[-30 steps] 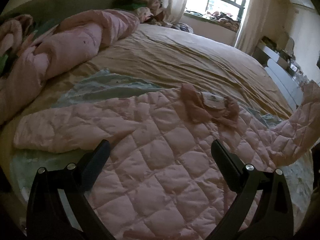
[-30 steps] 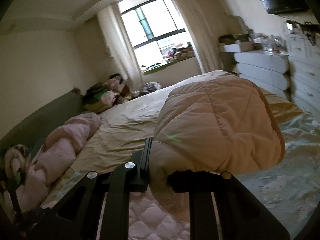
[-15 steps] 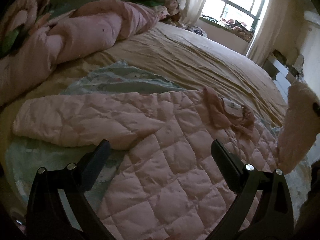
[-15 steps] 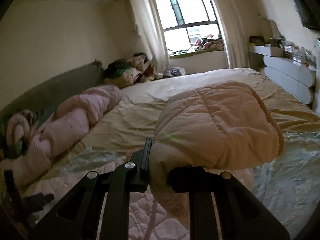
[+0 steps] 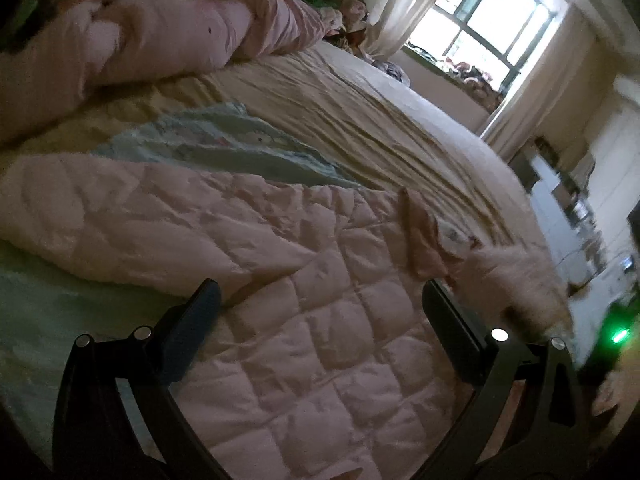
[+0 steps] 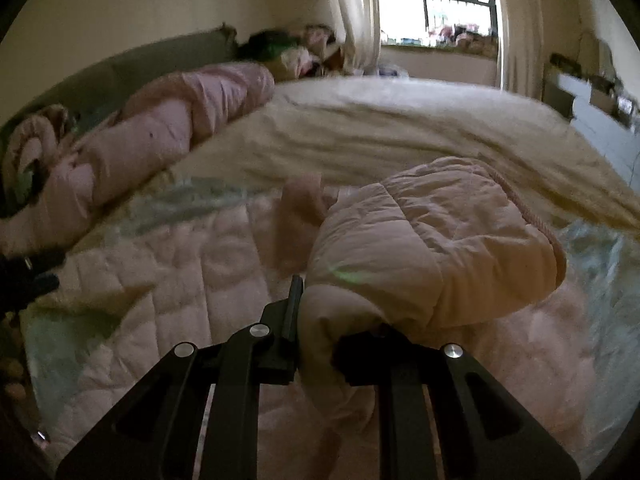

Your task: Fold large clothes

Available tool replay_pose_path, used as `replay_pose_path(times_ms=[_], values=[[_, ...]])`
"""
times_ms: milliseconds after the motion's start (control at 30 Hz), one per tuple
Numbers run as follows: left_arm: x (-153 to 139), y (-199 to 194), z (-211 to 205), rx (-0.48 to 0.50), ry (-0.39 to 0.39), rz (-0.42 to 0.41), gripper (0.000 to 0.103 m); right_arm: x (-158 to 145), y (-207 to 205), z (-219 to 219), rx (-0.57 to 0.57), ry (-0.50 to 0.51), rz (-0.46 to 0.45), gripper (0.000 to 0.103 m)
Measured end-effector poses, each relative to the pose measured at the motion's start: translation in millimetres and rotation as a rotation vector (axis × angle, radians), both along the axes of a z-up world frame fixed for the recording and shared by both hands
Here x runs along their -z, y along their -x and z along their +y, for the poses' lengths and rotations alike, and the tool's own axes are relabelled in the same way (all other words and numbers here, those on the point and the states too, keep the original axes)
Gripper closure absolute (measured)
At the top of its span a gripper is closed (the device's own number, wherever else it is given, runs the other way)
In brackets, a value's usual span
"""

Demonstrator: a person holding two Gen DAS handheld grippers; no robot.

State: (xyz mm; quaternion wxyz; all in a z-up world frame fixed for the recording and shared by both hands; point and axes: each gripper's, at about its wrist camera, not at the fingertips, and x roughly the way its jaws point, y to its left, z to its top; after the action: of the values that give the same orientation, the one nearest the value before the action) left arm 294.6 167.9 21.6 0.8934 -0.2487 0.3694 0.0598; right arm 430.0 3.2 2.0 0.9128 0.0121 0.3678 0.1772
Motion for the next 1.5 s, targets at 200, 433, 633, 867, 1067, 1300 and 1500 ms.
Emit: replay_pose_path(times_ms=[200,433,633,867,1067,1300,1500], values=[[24.0,-4.6,-0.2,0.017,0.104,-0.003,0.009,39.3,6.4,1.5,-0.004,-0.097,0.118,0.059],[41.8,-9.7,-9.8,0.079,0.088,0.009,0.009,30.5,27.7,-48.8,0.236,-0.312,0.086,0.019],[48.5,-11.1,-9.8,0.160,0.145,-0.020,0.009,1.9,35.7,-34.1,0.159,-0.247,-0.050,0.074],[52.2,-8.1,10.9,0.186,0.340,-0.109,0.009,5.7,51.2,35.3,-0.113,-0.084,-0.079,0.078],[63.3,-13.2,17.5,0.191,0.456,-0.114,0.009,32.4,60.4,85.2,-0.275,0.014,0.024,0.078],[84.8,-27.8,-7.6,0.273,0.505,-0.041,0.009,30.7,76.4,91.1,-0.341,0.024,0.056,0.052],[97.2,-37.1,-31.2,0.297,0.403,0.009,0.009,14.4,76.1,33.5,-0.198,-0.025,0.061,0.051]])
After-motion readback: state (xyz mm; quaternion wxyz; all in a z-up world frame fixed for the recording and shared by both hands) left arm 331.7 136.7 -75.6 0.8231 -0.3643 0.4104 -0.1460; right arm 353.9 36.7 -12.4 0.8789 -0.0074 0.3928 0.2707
